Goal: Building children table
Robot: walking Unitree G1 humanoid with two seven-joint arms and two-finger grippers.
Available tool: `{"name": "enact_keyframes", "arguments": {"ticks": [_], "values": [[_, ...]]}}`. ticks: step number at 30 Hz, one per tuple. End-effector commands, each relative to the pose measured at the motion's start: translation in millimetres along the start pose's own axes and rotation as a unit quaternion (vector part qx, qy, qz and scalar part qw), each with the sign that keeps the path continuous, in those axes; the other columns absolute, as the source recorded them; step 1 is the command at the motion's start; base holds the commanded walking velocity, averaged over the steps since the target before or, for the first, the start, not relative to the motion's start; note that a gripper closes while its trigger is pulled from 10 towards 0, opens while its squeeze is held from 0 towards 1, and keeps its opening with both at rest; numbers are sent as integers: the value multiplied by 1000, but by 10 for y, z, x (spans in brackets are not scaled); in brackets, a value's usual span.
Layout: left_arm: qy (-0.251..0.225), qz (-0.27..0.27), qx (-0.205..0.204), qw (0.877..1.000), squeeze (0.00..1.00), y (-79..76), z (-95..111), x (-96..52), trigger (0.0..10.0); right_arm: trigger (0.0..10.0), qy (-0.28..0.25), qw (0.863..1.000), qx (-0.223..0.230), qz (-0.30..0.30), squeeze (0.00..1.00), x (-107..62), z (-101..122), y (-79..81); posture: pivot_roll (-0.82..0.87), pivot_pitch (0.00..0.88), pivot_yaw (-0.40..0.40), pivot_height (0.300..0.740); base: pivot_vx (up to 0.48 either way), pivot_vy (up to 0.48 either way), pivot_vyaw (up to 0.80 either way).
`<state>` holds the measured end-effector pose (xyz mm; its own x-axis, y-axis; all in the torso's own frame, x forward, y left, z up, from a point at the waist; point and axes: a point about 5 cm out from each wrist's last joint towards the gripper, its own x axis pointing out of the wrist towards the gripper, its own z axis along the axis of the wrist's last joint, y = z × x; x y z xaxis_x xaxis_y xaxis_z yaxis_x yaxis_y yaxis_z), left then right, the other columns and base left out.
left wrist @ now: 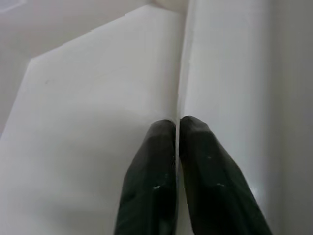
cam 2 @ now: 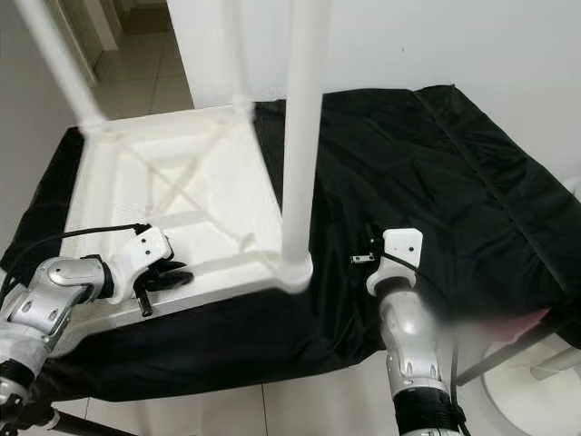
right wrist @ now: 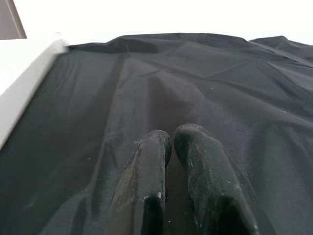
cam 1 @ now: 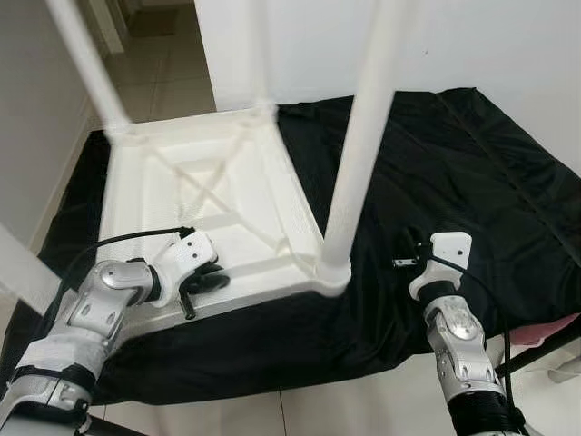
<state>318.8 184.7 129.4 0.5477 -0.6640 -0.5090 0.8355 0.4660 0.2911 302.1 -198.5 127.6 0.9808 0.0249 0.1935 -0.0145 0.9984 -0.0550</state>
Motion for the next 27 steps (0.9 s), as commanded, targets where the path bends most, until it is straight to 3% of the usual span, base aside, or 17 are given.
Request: {"name": "enact_keyframes", "arguments": {"ticks": [1,7,8,13,14,17,18,22,27], "values": [[25,69,-29,997,0,43,-170,-67,10000,10000,4,1000,4,2,0,-6,-24,28,-4,58,71,740,0,0,0],[4,39,-13,999,0,-81,-93,4,10000,10000,4,1000,3,4,0,13,-24,24,-1,54,66,740,0,0,0],[-4,19,-9,1000,192,-149,-77,25,10000,10000,3,1000,3,4,0,14,-21,21,-2,55,66,740,0,0,0],[-12,-3,-5,1000,192,-224,-59,45,10000,10000,3,1000,2,4,0,15,-19,17,-2,55,66,740,0,0,0],[-24,-21,-6,999,1000,-297,-25,68,10000,10000,3,1000,3,3,0,12,-20,16,-2,55,66,740,0,0,0],[-40,-49,-3,998,1000,-422,31,107,10000,10000,4,1000,3,-1,0,1,-28,5,-4,56,68,740,0,0,0],[-48,-53,-5,997,0,-453,54,119,10000,10000,4,1000,3,-4,0,-7,-28,-8,-4,56,68,740,0,0,0],[-67,-43,-11,997,0,-445,89,119,10000,10000,3,1000,2,-8,0,-19,-23,-30,-14,54,73,740,0,0,0],[-134,22,-52,989,0,-356,222,66,10000,10000,0,1000,0,-17,0,-61,-10,-81,-31,51,82,740,0,0,0]]}}
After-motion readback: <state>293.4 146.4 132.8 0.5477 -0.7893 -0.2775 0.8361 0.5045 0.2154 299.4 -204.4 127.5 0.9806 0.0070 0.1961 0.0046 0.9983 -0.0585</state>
